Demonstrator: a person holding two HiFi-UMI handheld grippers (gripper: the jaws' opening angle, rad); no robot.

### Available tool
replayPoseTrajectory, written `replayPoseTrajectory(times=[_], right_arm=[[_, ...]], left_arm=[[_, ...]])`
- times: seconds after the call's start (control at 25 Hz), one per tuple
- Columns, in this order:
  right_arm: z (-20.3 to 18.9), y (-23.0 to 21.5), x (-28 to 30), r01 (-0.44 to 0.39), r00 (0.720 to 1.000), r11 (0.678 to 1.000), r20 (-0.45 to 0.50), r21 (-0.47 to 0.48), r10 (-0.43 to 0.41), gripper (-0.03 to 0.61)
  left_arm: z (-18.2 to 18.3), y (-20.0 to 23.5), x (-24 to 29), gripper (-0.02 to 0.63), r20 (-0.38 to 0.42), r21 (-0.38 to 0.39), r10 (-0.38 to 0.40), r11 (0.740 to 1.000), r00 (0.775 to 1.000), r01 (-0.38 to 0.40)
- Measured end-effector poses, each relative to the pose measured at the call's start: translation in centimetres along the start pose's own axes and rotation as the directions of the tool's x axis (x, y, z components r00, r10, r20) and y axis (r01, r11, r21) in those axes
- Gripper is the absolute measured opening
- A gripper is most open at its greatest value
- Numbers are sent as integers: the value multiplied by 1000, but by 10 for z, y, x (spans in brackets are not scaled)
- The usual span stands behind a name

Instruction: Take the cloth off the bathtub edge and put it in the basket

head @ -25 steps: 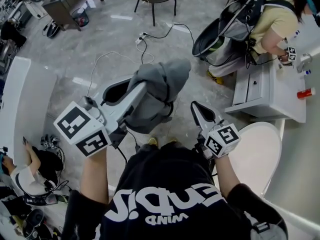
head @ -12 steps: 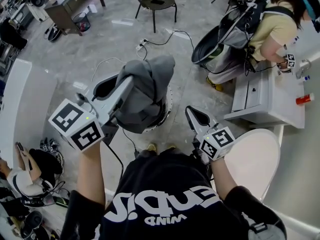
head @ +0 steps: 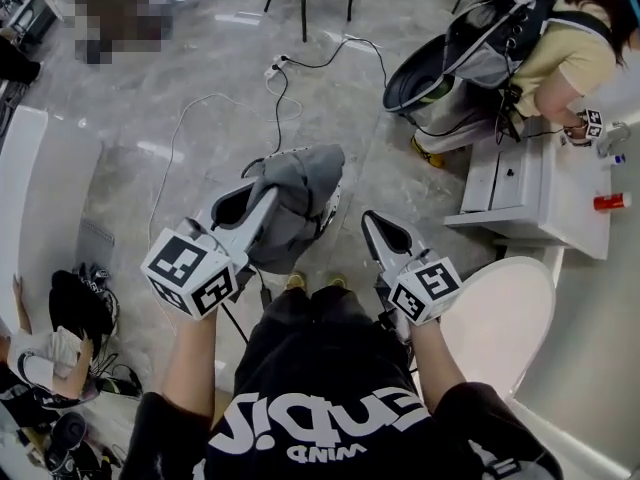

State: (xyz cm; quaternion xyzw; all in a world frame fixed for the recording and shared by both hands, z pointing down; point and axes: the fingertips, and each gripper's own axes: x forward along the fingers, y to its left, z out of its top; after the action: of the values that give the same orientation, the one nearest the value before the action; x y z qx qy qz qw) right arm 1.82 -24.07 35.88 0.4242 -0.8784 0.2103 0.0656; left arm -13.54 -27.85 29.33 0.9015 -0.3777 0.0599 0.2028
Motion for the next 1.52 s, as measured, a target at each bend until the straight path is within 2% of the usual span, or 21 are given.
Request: replayPoseTrajectory(times=[0.2, 0.4, 0.6, 0.76, 0.96, 1.28, 1.52], right_arm=[[-26, -15, 14, 15, 999, 999, -46, 30, -14, 9], [-57, -28, 41, 34, 998, 997, -60, 69, -29, 9], [-106, -31, 55, 63, 992, 988, -119, 141, -46, 9], [-149, -36, 69, 86, 984, 987, -167, 135, -63, 9], [-205, -37, 79, 82, 971, 982, -236, 172, -40, 9], [-249, -54, 85, 139, 959, 966, -272, 216, -77, 9], [-250, -55, 89, 135, 960, 964, -271, 228, -70, 9]], left_arm=[[-67, 10, 21, 45, -45, -75, 16, 997, 999, -19], [-131, 38, 44, 44, -84, -118, 25, 992, 996, -34], [-199, 64, 59, 44, -148, -163, 41, 984, 988, -65], [-254, 87, 76, 44, -179, -185, 46, 980, 983, -79], [-316, 115, 92, 44, -231, -205, 73, 971, 970, -122], [-385, 136, 107, 43, -290, -196, 114, 965, 950, -175], [-406, 136, 107, 43, -338, -198, 120, 960, 933, -196]])
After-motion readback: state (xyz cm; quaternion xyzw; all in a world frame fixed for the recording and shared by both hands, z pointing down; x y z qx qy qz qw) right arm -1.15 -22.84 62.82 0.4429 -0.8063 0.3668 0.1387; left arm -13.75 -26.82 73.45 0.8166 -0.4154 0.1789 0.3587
